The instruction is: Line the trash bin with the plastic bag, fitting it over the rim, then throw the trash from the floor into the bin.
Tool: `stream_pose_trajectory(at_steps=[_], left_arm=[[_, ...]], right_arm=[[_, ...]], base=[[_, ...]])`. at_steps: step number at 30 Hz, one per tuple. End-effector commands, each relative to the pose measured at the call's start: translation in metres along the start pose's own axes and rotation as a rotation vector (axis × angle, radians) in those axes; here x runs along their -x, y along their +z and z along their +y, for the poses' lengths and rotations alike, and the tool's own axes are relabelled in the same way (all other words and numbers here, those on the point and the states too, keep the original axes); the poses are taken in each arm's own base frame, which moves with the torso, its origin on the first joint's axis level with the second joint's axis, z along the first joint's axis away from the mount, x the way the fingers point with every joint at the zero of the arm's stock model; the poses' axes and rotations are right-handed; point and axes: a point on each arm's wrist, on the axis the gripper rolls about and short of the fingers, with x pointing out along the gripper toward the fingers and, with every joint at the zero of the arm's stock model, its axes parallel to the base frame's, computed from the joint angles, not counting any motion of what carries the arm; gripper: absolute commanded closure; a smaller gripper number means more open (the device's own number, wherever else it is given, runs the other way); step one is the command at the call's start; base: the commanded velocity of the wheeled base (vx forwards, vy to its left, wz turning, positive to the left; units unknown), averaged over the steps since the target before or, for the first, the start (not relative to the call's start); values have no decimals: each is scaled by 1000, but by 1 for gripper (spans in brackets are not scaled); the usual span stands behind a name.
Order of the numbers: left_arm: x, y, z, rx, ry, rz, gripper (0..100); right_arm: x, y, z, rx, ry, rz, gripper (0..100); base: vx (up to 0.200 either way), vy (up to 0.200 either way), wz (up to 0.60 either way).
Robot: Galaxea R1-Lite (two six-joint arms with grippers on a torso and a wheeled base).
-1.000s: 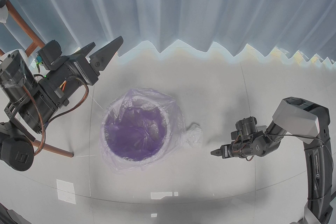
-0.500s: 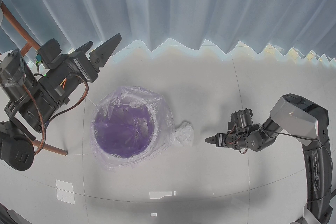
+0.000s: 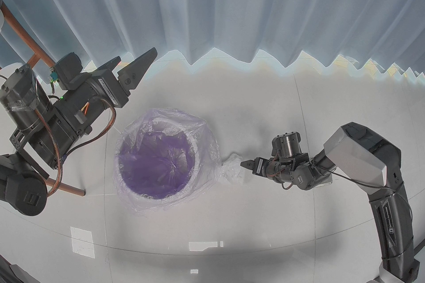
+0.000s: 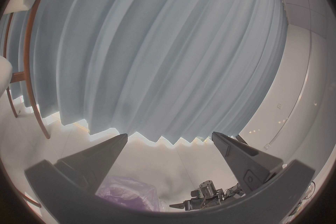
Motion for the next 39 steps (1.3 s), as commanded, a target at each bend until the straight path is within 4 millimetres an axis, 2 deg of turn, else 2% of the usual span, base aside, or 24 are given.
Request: stream_pose_trajectory(at_steps=[1, 12, 20, 28, 29, 39], left_arm=[[-1, -4, 0, 3, 0, 14, 0], [-1, -4, 0, 2, 0, 14, 0], [-1, -5, 0, 2, -1, 18, 0], [-1, -4, 0, 2, -2, 15, 0], [-1, -4, 0, 2, -2, 15, 0], [0, -5, 0, 2, 0, 16, 0]], right_arm=[[-25, -14, 2, -16, 9, 18, 0], [-39, -6, 18, -4, 31, 19, 0], [-60, -6, 5, -12, -9, -4, 0], [-66, -10, 10, -13, 1, -5, 0], [-66, -9, 11, -20, 4, -9, 100], [-63, -6, 16, -89, 13, -13, 100]], base=[[0, 0, 0], [0, 0, 0], [0, 0, 0], [0, 0, 0], [0, 0, 0], [0, 0, 0]])
